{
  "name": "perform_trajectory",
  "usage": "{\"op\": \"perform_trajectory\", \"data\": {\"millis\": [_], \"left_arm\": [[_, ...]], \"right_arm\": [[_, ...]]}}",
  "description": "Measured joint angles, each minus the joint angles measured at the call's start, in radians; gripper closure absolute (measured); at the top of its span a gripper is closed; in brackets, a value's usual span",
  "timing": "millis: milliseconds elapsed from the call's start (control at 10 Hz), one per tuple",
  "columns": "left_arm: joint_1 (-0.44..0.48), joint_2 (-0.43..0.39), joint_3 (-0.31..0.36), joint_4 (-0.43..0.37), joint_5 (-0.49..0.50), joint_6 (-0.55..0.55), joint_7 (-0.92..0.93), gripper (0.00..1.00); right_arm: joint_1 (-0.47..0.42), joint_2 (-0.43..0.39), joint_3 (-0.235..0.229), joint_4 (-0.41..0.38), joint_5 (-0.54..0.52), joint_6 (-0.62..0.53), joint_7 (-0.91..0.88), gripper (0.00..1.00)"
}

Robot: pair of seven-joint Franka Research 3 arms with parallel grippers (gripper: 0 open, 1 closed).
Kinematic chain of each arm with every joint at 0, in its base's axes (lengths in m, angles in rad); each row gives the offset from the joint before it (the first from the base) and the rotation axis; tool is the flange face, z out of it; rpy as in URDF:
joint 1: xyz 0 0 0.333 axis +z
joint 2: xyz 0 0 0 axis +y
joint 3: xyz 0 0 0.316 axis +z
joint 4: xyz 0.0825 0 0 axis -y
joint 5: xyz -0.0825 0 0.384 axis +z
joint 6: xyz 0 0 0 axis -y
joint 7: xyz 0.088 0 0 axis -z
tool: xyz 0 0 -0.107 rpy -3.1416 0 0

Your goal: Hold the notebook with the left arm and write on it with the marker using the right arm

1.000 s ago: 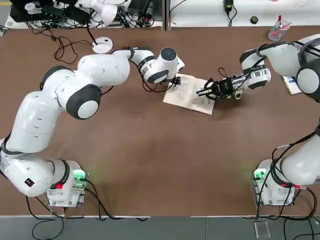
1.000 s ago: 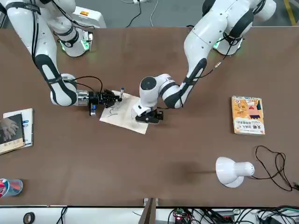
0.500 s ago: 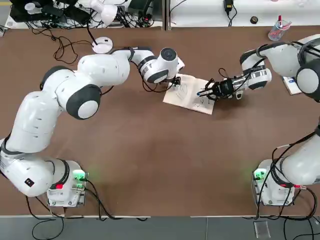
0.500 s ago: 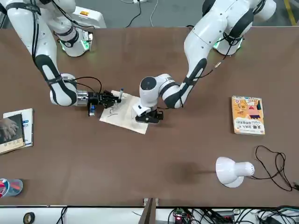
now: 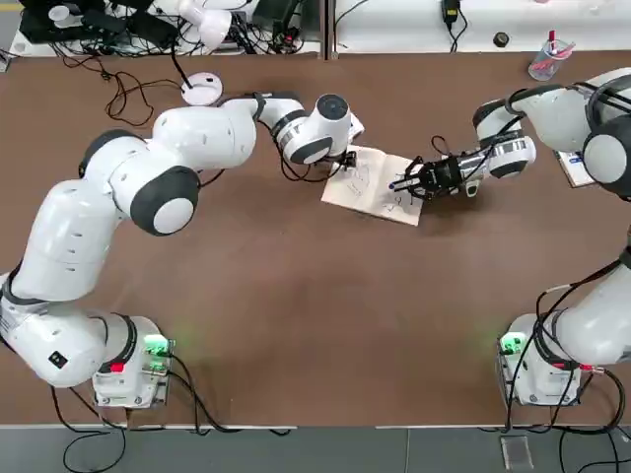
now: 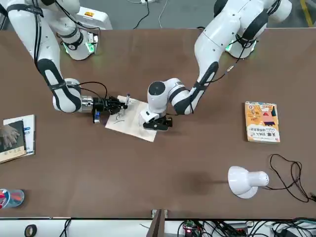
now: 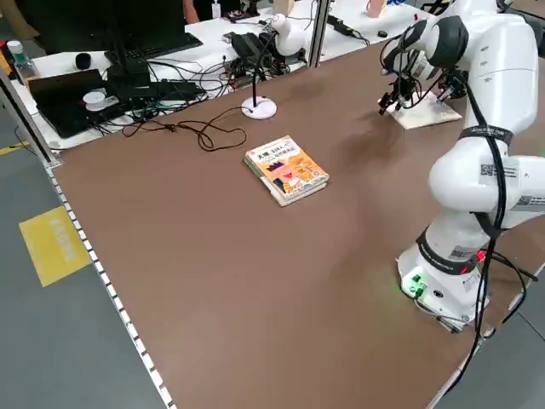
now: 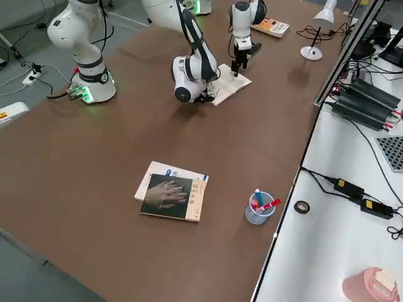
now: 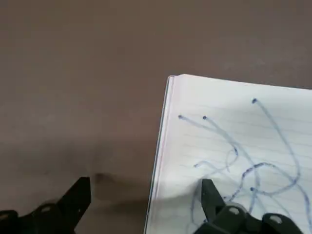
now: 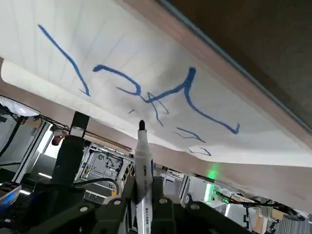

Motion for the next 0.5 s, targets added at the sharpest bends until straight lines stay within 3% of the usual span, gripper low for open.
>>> {"op": "perform_trajectory", "data": {"millis": [500], "left_arm": [[0.0, 0.0, 0.0, 0.0, 0.0, 0.0, 0.0, 0.0]], "right_arm": [[-0.006, 0.014, -0.004, -0.002, 0.0, 0.0, -0.025, 0.83]]}}
